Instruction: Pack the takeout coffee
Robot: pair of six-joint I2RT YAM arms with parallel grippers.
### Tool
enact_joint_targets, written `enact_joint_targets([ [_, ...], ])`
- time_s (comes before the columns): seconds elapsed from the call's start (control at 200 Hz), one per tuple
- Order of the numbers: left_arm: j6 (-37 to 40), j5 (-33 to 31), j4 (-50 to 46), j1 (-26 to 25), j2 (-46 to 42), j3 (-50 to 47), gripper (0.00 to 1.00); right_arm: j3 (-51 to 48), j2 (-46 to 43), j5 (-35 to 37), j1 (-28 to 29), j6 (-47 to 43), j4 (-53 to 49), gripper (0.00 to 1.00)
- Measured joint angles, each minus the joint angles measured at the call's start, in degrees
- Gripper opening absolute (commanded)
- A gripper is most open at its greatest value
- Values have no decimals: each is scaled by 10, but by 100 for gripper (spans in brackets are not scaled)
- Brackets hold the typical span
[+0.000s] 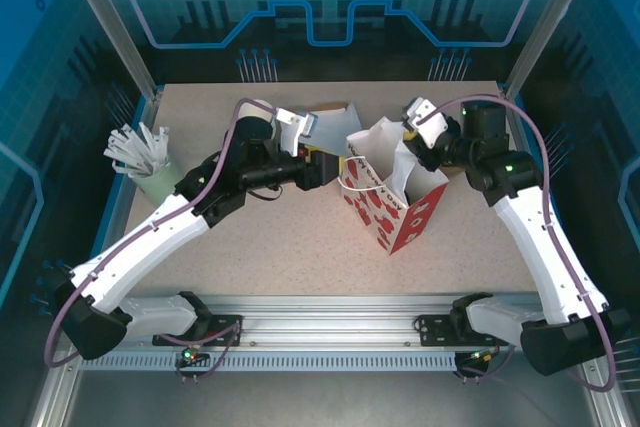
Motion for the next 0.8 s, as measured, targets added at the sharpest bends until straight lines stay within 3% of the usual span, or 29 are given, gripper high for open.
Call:
enact_joint_targets([
  [0.255,0,0,0,3,-8,-15,52,-16,-26,45,40,-4,-42,33],
  [0.415,1,-4,-1,3,-19,-25,52,23,-10,87,48,68,-127,58],
  [0.56,2,-5,-1,3,-27,-26,53,83,-1,73,48,169,-184,76],
  [0.8,7,-9,-2,4,-31,-26,55,97,-7,4,48,296,-220,81],
])
